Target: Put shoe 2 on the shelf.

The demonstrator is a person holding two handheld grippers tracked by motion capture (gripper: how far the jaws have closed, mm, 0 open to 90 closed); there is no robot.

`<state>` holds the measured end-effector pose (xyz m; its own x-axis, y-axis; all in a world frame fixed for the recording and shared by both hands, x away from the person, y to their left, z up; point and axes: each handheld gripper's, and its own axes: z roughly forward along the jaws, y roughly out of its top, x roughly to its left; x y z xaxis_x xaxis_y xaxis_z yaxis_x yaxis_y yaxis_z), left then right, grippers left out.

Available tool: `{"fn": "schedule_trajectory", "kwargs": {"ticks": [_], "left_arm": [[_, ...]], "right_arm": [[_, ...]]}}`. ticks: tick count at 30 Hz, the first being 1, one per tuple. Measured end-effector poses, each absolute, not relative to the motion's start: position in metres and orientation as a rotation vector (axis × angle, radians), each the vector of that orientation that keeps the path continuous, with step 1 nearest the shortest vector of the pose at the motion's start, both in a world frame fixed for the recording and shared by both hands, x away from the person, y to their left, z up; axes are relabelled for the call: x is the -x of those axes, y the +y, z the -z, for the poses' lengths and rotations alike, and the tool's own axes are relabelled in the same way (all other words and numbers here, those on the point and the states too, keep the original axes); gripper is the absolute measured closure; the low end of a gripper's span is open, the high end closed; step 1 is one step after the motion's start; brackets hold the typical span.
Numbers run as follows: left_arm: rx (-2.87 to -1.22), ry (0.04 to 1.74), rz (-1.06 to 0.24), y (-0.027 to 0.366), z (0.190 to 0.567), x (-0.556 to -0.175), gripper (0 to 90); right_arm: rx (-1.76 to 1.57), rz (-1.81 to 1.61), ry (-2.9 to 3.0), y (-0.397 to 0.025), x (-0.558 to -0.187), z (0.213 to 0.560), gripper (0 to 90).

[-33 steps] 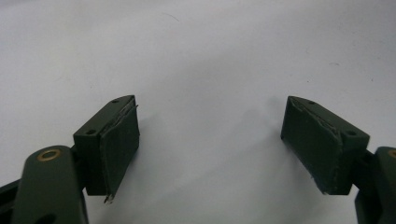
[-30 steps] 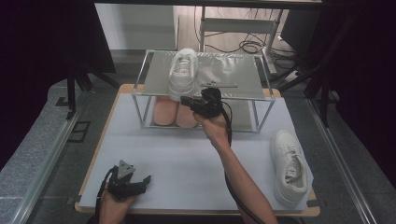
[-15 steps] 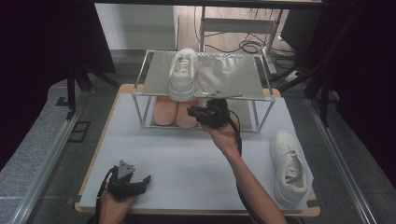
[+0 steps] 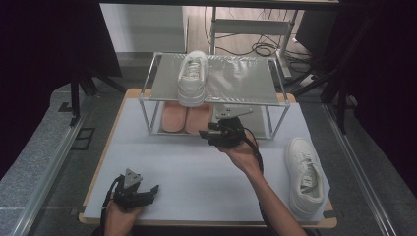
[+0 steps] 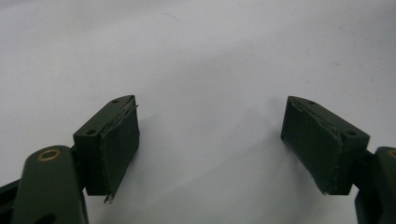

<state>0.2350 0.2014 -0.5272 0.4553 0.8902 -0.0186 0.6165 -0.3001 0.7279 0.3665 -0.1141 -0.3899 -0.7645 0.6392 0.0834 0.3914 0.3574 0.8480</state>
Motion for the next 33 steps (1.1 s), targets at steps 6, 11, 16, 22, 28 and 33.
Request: {"fn": "schedule_trajectory", "kwargs": {"ticks": [6,11,16,22,28,33], "left_arm": [[-2.033,1.251,-0.521,0.202,0.527,-0.235,19.4],[-2.033,1.251,-0.520,0.202,0.527,-0.235,19.4],[-2.033,1.251,-0.520,0.202,0.527,-0.235,19.4],[-2.033,1.251,-0.520,0.202,0.527,-0.235,19.4],[-2.032,1.251,-0.520,0.202,0.527,-0.235,19.4],[-2.030,1.252,-0.520,0.201,0.527,-0.235,19.4]], "right_arm": [[-0.914,-1.284,2.393,-0.123,-0.359,0.397,48.5],[-0.937,-1.277,2.422,-0.137,-0.356,0.404,47.8],[-0.964,-1.276,2.448,-0.150,-0.353,0.410,45.7],[-0.976,-1.241,2.462,-0.161,-0.344,0.414,47.2],[-1.011,-1.231,2.472,-0.177,-0.335,0.416,61.1],[-1.036,-1.201,2.466,-0.192,-0.327,0.417,72.6]]}}
